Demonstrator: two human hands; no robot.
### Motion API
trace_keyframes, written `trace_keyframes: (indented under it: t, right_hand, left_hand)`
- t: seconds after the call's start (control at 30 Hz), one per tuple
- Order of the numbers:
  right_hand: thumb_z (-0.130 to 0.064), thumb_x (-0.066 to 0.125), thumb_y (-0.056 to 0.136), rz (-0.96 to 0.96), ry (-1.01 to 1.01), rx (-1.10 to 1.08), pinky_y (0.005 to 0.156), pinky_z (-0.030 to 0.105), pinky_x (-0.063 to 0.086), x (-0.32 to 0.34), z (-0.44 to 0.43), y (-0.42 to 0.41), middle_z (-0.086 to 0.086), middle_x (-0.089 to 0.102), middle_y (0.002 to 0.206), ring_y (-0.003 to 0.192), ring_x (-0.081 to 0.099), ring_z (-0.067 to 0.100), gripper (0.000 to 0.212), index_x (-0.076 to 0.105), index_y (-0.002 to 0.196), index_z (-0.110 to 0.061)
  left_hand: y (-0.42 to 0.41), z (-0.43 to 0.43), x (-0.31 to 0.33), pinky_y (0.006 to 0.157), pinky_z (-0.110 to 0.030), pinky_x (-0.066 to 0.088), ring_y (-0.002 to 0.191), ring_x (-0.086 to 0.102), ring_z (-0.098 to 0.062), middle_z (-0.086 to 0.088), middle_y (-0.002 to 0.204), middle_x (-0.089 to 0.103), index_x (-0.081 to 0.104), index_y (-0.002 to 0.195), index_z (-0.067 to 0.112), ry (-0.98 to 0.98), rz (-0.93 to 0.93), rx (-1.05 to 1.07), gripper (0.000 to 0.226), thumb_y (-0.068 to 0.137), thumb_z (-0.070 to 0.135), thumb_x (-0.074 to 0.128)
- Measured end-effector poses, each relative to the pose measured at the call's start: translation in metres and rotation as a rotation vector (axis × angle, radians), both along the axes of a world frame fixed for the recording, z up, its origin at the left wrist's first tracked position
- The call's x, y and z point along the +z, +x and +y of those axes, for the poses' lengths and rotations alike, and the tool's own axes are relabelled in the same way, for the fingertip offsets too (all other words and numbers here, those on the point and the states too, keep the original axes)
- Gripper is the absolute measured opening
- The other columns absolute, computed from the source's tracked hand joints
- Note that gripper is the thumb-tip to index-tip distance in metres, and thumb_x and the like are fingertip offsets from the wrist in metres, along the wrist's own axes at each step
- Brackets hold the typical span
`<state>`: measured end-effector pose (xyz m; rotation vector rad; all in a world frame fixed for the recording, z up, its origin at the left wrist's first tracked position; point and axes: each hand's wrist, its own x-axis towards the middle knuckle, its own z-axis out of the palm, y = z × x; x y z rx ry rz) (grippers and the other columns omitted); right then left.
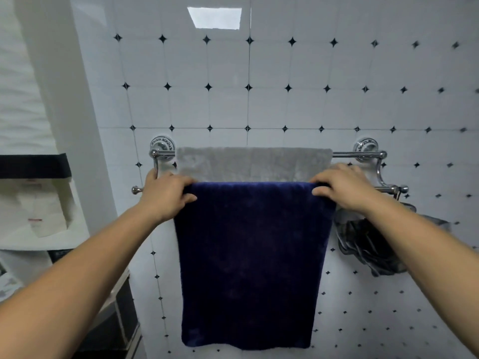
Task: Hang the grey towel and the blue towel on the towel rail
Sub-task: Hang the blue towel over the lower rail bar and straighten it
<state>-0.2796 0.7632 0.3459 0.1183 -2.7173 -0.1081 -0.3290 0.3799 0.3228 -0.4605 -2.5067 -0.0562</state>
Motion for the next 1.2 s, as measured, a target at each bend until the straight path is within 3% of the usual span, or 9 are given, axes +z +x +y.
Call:
trace_keyframes:
  t: [0.33,0.43,0.5,0.57,0.63,0.7,0.87,1.03,1.2]
  right_hand:
    - [-0.038,0.064,0.088,0.041,0.023,-0.085,0.092,0.041,0.033,-0.016,0.019,0.007,0.01,0.065,0.116,0.116,0.046,0.031,0.034,0.059,0.121,-0.029]
    - [-0.043,0.065,0.085,0.213,-0.12,-0.065,0.094,0.044,0.039,-0.018,0.014,0.016,0.009,0.064,0.122,0.117,0.051,0.034,0.047,0.057,0.127,-0.023]
    - [-0.044,0.061,0.083,0.409,-0.311,-0.075,0.086,0.044,0.045,-0.025,0.012,0.025,0.007,0.068,0.109,0.106,0.058,0.034,0.037,0.062,0.112,-0.021]
    - [-0.045,0.057,0.079,0.4,-0.496,-0.158,0.077,0.041,0.049,-0.035,0.012,0.028,0.005,0.069,0.092,0.092,0.063,0.033,0.026,0.063,0.088,-0.021]
    - [-0.048,0.061,0.077,0.171,-0.643,-0.212,0.077,0.043,0.054,-0.046,0.012,0.027,0.008,0.07,0.082,0.082,0.066,0.033,0.035,0.061,0.074,-0.013]
    - [-0.048,0.067,0.079,-0.039,-0.777,-0.198,0.076,0.048,0.058,-0.056,0.012,0.023,0.013,0.072,0.085,0.078,0.069,0.033,0.037,0.063,0.079,-0.011]
    - [-0.027,0.066,0.089,-0.077,-0.899,-0.12,0.045,0.023,0.045,-0.069,0.015,0.014,0.003,0.069,0.081,0.053,0.067,0.014,0.009,0.065,0.083,-0.02]
    - [-0.022,0.065,0.091,-0.085,-0.921,-0.133,0.056,0.032,0.049,-0.071,0.018,0.016,0.013,0.069,0.083,0.061,0.062,0.023,0.018,0.067,0.101,-0.008]
    - [-0.028,0.064,0.091,-0.097,-0.893,-0.138,0.065,0.035,0.051,-0.073,0.016,0.023,0.017,0.073,0.09,0.07,0.065,0.027,0.01,0.065,0.087,-0.019]
  left_hand:
    - [0.001,-0.009,-0.015,0.11,-0.058,0.019,0.117,0.051,-0.035,-0.006,0.122,0.061,0.055,0.129,0.029,0.018,0.025,0.026,0.04,0.09,0.029,0.06]
    - [0.016,-0.006,-0.026,0.096,-0.05,0.039,0.105,0.055,-0.038,-0.014,0.114,0.061,0.061,0.118,0.017,0.322,0.277,0.039,0.035,0.084,0.022,0.062]
    - [0.028,-0.004,-0.039,0.082,-0.041,0.042,0.093,0.058,-0.029,-0.006,0.105,0.062,0.06,0.105,0.019,0.578,0.33,0.056,0.022,0.085,0.026,0.056]
    - [0.032,-0.004,-0.052,0.074,-0.034,0.041,0.084,0.057,-0.019,0.006,0.095,0.062,0.057,0.103,0.024,0.742,0.177,0.095,0.021,0.085,0.034,0.054]
    - [0.031,-0.005,-0.061,0.075,-0.031,0.042,0.086,0.06,-0.017,0.01,0.087,0.062,0.058,0.11,0.023,0.872,-0.049,0.073,0.032,0.083,0.04,0.059]
    - [0.029,-0.007,-0.066,0.08,-0.033,0.048,0.09,0.064,-0.018,0.008,0.089,0.064,0.057,0.114,0.021,0.944,-0.185,0.038,0.04,0.08,0.04,0.066]
    - [0.021,-0.005,-0.068,0.079,-0.032,0.055,0.075,0.063,-0.016,-0.001,0.085,0.066,0.057,0.091,0.02,1.27,-0.262,0.002,0.024,0.076,0.026,0.075]
    - [0.016,-0.01,-0.071,0.062,-0.02,0.047,0.065,0.052,-0.014,0.003,0.069,0.055,0.047,0.063,0.021,1.273,-0.321,-0.004,0.033,0.083,0.013,0.072]
    - [0.015,-0.016,-0.077,0.074,-0.028,0.049,0.068,0.051,-0.017,0.0,0.075,0.054,0.044,0.061,0.021,1.251,-0.341,0.033,0.038,0.081,0.014,0.075]
